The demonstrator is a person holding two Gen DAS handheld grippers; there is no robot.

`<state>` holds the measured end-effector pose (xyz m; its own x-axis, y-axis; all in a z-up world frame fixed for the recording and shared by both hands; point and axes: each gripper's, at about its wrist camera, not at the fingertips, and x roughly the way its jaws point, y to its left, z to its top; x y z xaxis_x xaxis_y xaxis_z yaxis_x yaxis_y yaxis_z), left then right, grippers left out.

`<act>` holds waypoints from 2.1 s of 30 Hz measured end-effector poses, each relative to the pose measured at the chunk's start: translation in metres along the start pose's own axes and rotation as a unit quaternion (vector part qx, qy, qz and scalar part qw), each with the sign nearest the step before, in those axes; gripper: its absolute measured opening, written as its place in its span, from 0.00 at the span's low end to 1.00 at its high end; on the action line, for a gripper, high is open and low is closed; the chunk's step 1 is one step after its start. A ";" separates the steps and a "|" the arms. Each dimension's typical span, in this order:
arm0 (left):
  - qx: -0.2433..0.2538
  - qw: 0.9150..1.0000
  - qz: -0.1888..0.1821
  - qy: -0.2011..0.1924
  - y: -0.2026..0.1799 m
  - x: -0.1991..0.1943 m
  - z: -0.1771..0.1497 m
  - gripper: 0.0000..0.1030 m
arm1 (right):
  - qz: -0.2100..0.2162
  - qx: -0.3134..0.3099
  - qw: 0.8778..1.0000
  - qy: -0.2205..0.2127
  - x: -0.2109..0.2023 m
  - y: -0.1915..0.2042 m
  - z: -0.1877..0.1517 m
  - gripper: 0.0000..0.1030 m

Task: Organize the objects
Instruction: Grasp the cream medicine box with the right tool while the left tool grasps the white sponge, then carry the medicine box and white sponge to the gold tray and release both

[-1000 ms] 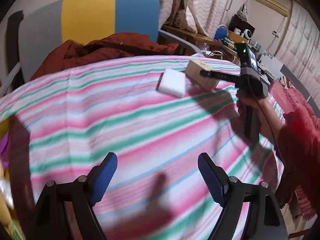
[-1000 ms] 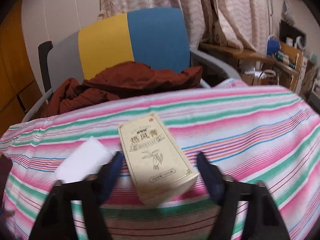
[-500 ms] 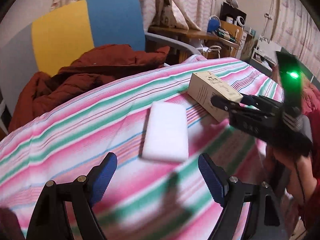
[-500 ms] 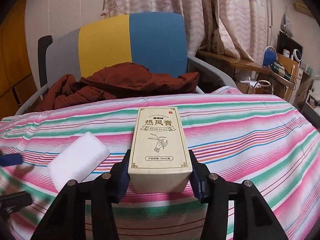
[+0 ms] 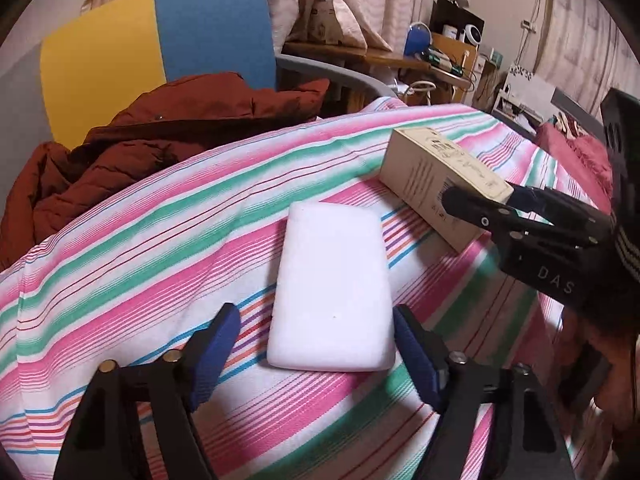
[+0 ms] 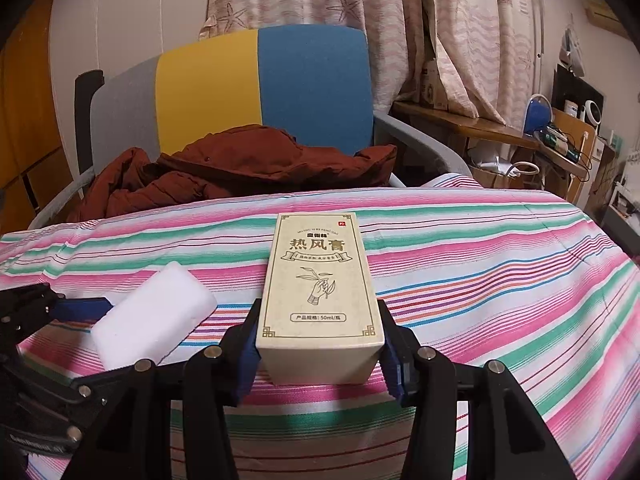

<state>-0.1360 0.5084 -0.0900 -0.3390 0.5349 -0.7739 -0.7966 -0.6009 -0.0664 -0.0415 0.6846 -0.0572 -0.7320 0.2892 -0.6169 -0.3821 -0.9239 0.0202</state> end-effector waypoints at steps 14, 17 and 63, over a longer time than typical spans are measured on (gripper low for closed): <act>0.021 0.997 0.038 -0.070 -0.010 -0.049 -0.028 0.55 | -0.034 -0.023 0.999 -0.032 -0.014 0.010 0.001 0.50; 0.022 0.994 0.051 -0.094 -0.011 -0.066 -0.039 0.55 | -0.048 -0.036 0.997 -0.043 -0.019 0.016 0.000 0.50; -0.138 0.965 0.082 -0.208 0.084 -0.307 -0.219 0.56 | 0.235 -0.032 0.971 -0.033 -0.203 0.274 -0.055 0.50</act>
<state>0.0106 0.1636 0.0039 -0.6667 0.5765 -0.4723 -0.5704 -0.8026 -0.1746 0.0335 0.3590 0.0305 -0.8525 -0.1547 -0.4993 0.0369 -0.9706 0.2377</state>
